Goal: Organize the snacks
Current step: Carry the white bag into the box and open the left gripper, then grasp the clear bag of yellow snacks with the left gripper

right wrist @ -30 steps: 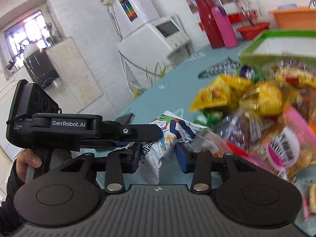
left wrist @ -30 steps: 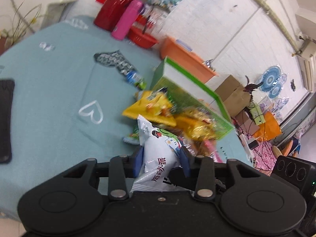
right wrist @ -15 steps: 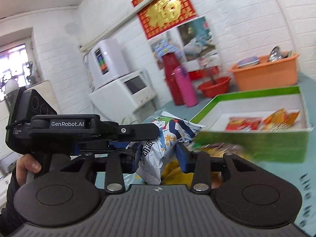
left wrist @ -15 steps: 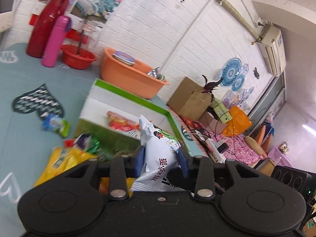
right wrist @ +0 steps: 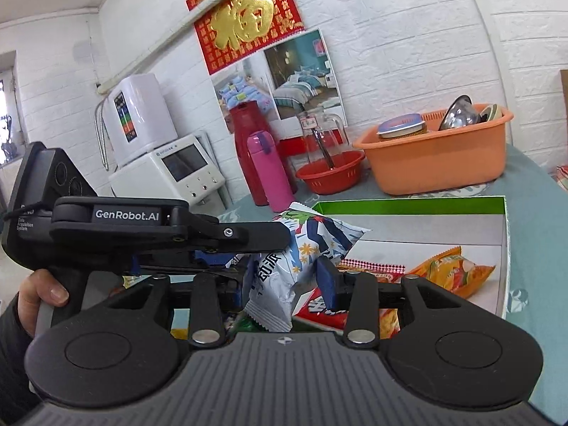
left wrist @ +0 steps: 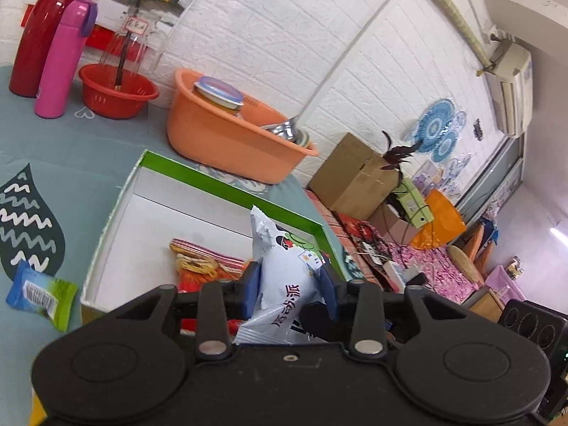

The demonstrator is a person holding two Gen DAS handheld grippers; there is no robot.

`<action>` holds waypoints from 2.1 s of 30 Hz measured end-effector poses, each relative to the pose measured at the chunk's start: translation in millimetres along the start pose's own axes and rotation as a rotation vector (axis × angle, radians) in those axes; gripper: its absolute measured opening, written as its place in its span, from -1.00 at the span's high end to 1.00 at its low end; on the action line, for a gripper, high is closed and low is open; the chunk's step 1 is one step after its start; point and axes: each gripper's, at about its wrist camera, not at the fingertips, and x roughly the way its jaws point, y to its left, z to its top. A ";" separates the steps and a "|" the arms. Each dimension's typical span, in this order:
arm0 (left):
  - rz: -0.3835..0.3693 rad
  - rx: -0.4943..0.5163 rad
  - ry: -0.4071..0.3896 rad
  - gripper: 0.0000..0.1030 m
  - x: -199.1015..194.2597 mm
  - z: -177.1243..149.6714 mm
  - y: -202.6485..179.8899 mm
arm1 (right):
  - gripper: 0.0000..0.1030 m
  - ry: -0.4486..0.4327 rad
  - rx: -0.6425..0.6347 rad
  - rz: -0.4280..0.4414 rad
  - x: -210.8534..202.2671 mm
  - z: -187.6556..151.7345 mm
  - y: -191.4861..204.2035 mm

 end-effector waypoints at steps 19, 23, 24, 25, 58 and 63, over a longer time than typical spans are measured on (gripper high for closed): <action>0.121 0.032 -0.054 -1.00 -60.0 -14.7 -21.2 | -1.00 -0.079 -0.140 -0.087 -31.1 1.2 27.4; 0.140 0.055 -0.074 -1.00 -84.4 -35.8 -35.5 | -1.00 -0.120 -0.134 -0.079 -63.6 -9.1 39.7; 0.140 0.057 -0.074 -1.00 -88.1 -41.3 -36.8 | -1.00 -0.119 -0.124 -0.080 -69.2 -12.5 40.2; 0.138 0.056 -0.071 -1.00 -90.9 -46.4 -37.2 | -1.00 -0.115 -0.109 -0.082 -73.1 -16.2 40.5; 0.176 0.103 0.179 -0.71 -0.4 -62.1 -8.6 | -0.83 0.152 0.128 -0.007 -15.5 -59.5 3.9; 0.190 0.123 0.170 -0.41 -5.9 -70.4 -13.2 | -0.69 0.183 0.063 -0.030 -13.1 -60.9 11.0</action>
